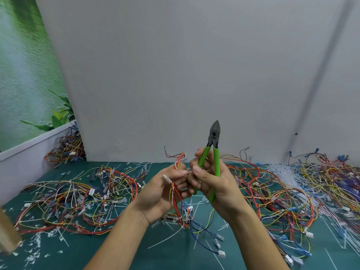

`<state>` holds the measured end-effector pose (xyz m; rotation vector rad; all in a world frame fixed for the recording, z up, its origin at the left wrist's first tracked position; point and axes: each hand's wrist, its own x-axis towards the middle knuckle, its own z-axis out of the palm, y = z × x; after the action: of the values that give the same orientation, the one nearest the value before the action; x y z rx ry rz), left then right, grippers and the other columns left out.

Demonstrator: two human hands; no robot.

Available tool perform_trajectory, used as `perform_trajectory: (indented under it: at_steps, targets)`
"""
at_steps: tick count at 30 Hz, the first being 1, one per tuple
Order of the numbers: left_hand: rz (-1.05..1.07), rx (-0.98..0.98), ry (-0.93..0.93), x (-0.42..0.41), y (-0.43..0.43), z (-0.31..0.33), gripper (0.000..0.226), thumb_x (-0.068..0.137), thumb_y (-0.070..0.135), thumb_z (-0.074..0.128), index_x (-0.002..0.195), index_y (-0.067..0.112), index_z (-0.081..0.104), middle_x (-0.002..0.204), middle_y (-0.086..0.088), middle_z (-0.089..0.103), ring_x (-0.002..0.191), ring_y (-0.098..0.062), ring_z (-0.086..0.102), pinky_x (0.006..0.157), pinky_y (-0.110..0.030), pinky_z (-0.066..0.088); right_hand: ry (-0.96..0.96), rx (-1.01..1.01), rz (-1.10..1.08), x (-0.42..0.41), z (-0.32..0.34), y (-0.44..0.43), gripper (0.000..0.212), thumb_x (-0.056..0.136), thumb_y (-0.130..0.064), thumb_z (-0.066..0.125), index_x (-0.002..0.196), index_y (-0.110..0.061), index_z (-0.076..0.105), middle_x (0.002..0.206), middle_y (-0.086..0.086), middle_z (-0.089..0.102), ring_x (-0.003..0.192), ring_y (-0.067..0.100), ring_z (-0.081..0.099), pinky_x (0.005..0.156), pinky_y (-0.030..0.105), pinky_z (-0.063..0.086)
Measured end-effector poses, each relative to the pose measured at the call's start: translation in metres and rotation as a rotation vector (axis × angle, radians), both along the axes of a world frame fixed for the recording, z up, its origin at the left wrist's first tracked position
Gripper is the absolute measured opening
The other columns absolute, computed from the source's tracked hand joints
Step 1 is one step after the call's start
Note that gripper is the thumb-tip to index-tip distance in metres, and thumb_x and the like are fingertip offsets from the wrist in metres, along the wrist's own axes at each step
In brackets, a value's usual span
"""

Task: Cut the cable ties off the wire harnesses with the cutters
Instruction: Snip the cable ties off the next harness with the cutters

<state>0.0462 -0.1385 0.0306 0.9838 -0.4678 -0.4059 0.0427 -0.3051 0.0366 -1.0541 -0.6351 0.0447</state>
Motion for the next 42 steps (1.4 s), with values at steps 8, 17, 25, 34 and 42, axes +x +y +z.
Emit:
perform_trajectory:
  at_steps: [8, 17, 25, 34, 42]
  targets:
    - [0.036, -0.123, -0.038, -0.004, -0.008, -0.001, 0.031, 0.075, 0.018, 0.083, 0.08, 0.011, 0.054, 0.087, -0.02, 0.069, 0.072, -0.022, 0.065, 0.061, -0.024, 0.052, 0.098, 0.196, 0.117, 0.002, 0.001, 0.002, 0.029, 0.09, 0.0, 0.057, 0.109, -0.021, 0.063, 0.085, 0.001, 0.055, 0.061, 0.015, 0.052, 0.058, 0.029, 0.048]
    - [0.039, -0.194, -0.045, -0.008, -0.013, 0.004, 0.028, 0.084, 0.024, 0.077, 0.075, 0.014, 0.053, 0.071, -0.006, 0.041, 0.073, -0.019, 0.052, 0.065, -0.029, 0.042, 0.23, 0.402, 0.18, 0.001, 0.005, 0.001, 0.031, 0.088, -0.001, 0.055, 0.112, -0.02, 0.06, 0.083, 0.0, 0.056, 0.058, 0.011, 0.051, 0.054, 0.027, 0.049]
    - [-0.12, -0.262, -0.102, -0.01, -0.009, 0.005, 0.01, 0.096, 0.018, 0.066, 0.099, 0.009, 0.062, 0.088, -0.002, 0.056, 0.083, -0.014, 0.057, 0.076, -0.03, 0.049, 0.296, 0.513, 0.224, 0.002, 0.005, 0.0, 0.032, 0.087, -0.002, 0.059, 0.113, -0.021, 0.06, 0.086, -0.001, 0.053, 0.059, 0.009, 0.05, 0.055, 0.025, 0.048]
    - [-0.181, -0.227, -0.247, -0.004, -0.006, -0.001, 0.01, 0.1, 0.014, 0.058, 0.109, 0.01, 0.057, 0.094, -0.003, 0.057, 0.093, -0.016, 0.057, 0.088, -0.031, 0.048, 0.278, 0.512, 0.23, -0.001, 0.007, -0.001, 0.032, 0.087, -0.003, 0.058, 0.114, -0.021, 0.06, 0.085, -0.003, 0.055, 0.059, 0.007, 0.051, 0.055, 0.022, 0.048]
    - [0.064, -0.124, -0.209, -0.002, 0.001, 0.004, 0.035, 0.084, 0.019, 0.081, 0.107, 0.008, 0.056, 0.089, -0.008, 0.057, 0.086, -0.023, 0.056, 0.082, -0.03, 0.051, 0.227, 0.199, -0.088, 0.01, 0.009, -0.014, 0.036, 0.081, -0.009, 0.071, 0.115, -0.017, 0.06, 0.085, 0.001, 0.057, 0.063, 0.016, 0.054, 0.056, 0.032, 0.051]
